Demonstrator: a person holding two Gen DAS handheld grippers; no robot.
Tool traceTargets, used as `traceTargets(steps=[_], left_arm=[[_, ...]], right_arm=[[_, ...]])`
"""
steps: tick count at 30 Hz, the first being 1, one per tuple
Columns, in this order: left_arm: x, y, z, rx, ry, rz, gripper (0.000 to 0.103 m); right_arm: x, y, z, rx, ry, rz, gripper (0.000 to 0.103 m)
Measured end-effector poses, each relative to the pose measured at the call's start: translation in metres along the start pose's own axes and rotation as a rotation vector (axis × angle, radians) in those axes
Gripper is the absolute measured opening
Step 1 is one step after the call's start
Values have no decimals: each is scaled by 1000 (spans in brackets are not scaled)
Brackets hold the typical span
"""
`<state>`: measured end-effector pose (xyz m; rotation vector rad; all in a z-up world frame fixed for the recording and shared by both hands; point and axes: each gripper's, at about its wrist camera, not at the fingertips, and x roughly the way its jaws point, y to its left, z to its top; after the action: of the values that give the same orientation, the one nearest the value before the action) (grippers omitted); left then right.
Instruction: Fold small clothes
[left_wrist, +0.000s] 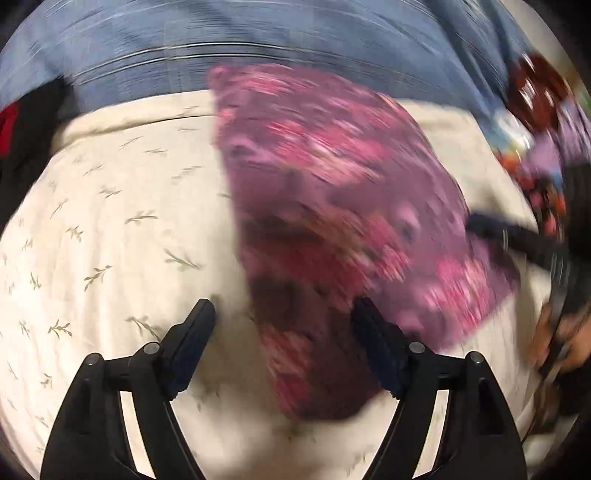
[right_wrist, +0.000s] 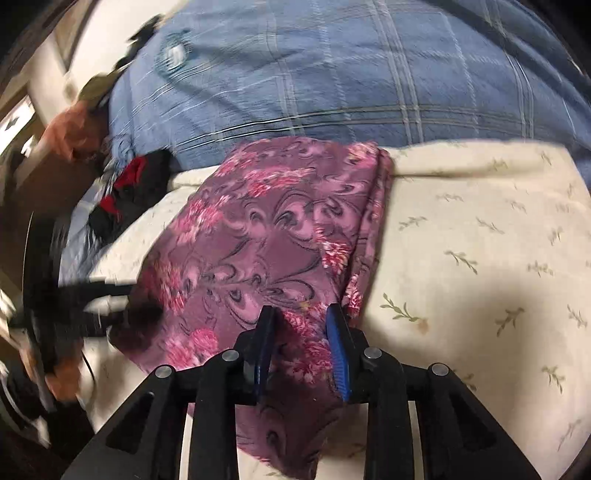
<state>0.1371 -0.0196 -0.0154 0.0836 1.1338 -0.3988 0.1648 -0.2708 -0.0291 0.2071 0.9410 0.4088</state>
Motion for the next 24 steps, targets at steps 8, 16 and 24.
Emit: traceTargets(steps=[8,16,24], left_arm=[[-8,70,42,-295,-4,-201,78],[37,83,84,-440,77,-348,86],[36,63,80,-447,40,-384,69]], right_arm=[[-18,-56,28,378,-129,93,49],[37,-68,38,459,-93,161,50],[62,-43,54,276,-5,192,41]])
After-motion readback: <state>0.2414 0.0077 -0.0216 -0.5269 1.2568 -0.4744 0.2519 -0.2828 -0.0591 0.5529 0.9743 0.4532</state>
